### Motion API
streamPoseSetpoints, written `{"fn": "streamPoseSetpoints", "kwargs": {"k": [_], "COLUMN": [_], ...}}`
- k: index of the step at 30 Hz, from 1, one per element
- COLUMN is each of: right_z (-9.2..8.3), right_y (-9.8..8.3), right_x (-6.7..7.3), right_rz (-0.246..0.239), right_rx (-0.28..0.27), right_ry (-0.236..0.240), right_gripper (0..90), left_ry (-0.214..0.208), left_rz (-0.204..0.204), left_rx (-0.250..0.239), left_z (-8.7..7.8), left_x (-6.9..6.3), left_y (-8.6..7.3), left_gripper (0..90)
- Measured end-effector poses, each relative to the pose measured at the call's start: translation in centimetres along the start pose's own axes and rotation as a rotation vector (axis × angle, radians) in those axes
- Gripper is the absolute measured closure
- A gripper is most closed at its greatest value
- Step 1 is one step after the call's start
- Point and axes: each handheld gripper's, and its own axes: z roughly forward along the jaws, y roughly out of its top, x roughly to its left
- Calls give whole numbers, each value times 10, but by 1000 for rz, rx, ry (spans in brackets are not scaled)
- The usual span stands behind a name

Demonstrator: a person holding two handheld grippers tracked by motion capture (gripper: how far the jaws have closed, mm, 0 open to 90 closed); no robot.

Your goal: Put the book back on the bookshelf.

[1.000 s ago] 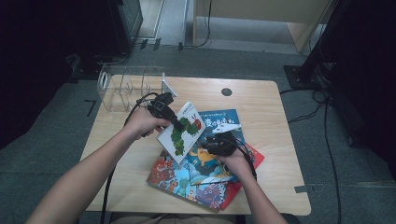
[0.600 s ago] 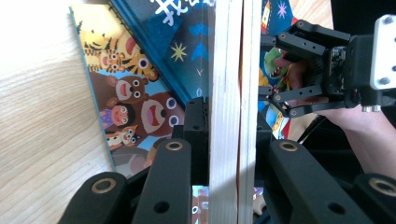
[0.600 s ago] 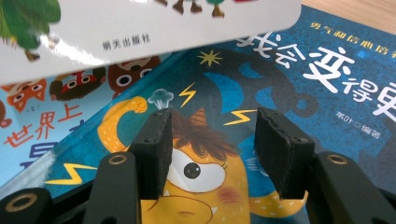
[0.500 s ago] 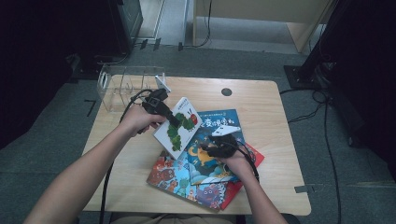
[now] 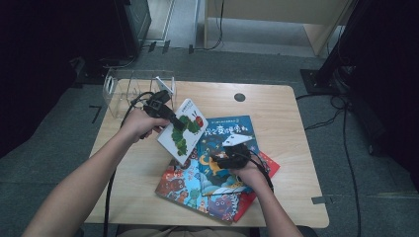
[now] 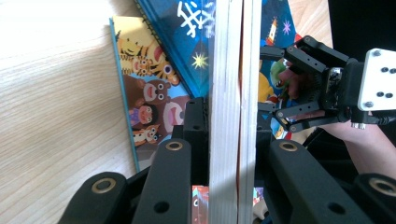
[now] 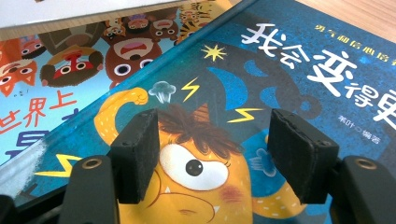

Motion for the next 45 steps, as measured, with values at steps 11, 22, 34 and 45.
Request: {"fn": "streamPoseSetpoints", "kwargs": {"k": [11,22,34,45], "right_z": [1,1,2,2], "right_y": [0,0,0,0], "right_x": [0,1,0,0], "right_rz": [-12,-17,-11,-11], "right_rx": [3,11,16,16], "right_ry": [11,15,11,11], "right_gripper": [282,227,207,206], "left_ry": [15,34,62,100], "left_rz": [-20,-33,-61,-87], "left_rx": [-22,-41,-63,-74], "left_z": [-9,-19,-29,-36], "left_x": [8,17,29,40], "left_y": [-1,-4,-6,-8], "left_gripper": [774,773,773,774]}}
